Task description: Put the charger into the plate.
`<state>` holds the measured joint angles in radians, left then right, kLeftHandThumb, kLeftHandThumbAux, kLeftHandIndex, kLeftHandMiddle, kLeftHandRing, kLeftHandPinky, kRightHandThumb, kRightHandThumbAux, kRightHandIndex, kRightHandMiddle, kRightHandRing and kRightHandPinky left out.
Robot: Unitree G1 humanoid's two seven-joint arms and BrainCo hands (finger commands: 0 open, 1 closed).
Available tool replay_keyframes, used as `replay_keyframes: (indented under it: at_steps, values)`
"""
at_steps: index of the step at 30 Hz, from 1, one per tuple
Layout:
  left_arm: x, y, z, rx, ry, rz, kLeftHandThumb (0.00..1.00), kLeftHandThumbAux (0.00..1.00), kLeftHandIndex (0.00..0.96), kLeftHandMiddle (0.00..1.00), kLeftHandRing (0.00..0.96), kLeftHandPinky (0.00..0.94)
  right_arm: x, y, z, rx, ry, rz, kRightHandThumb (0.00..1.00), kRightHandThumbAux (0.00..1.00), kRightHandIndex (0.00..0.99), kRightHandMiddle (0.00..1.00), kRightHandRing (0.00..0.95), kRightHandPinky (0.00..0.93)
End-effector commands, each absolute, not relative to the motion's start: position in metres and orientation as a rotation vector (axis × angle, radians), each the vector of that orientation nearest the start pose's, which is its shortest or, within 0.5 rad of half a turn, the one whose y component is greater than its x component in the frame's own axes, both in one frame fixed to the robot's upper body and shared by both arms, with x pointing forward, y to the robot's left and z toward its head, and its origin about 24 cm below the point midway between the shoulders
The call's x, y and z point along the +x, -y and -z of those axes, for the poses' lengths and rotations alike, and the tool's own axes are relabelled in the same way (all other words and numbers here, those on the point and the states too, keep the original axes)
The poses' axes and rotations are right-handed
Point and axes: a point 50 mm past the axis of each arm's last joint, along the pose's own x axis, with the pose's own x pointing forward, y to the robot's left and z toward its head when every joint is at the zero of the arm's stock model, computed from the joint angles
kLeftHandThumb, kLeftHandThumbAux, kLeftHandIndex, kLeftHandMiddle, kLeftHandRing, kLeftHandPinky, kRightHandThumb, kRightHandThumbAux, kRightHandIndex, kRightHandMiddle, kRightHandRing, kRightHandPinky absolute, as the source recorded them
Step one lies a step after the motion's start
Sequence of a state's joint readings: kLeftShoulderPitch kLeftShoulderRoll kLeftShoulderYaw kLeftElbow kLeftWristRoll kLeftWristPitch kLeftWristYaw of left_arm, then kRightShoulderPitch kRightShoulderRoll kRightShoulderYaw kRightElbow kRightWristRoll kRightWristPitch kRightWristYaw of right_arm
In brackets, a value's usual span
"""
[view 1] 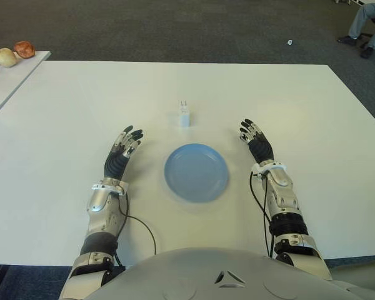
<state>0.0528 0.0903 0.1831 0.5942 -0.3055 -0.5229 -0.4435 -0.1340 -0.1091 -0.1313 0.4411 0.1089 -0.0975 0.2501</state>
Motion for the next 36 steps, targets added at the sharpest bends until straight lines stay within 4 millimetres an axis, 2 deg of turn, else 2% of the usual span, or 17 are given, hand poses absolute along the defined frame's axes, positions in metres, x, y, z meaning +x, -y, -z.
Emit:
replay_keyframes:
  at_steps: [1, 19, 36]
  values:
    - [0.147, -0.202, 0.1, -0.3, -0.394, 0.012, 0.0, 0.533, 0.104, 0.206, 0.172, 0.113, 0.261, 0.181, 0.028, 0.077, -0.251, -0.136, 0.001, 0.661, 0.0, 0.0, 0.0, 0.0]
    - [0.149, -0.202, 0.097, -0.318, -0.367, 0.022, 0.0, 0.525, 0.12, 0.224, 0.186, 0.112, 0.25, 0.169, 0.045, 0.025, -0.231, -0.116, 0.0, 0.678, 0.0, 0.0, 0.0, 0.0]
    - [0.151, -0.201, 0.095, -0.318, -0.369, 0.028, 0.0, 0.543, 0.113, 0.217, 0.183, 0.128, 0.247, 0.165, 0.05, -0.013, -0.233, -0.111, 0.0, 0.672, 0.0, 0.0, 0.0, 0.0]
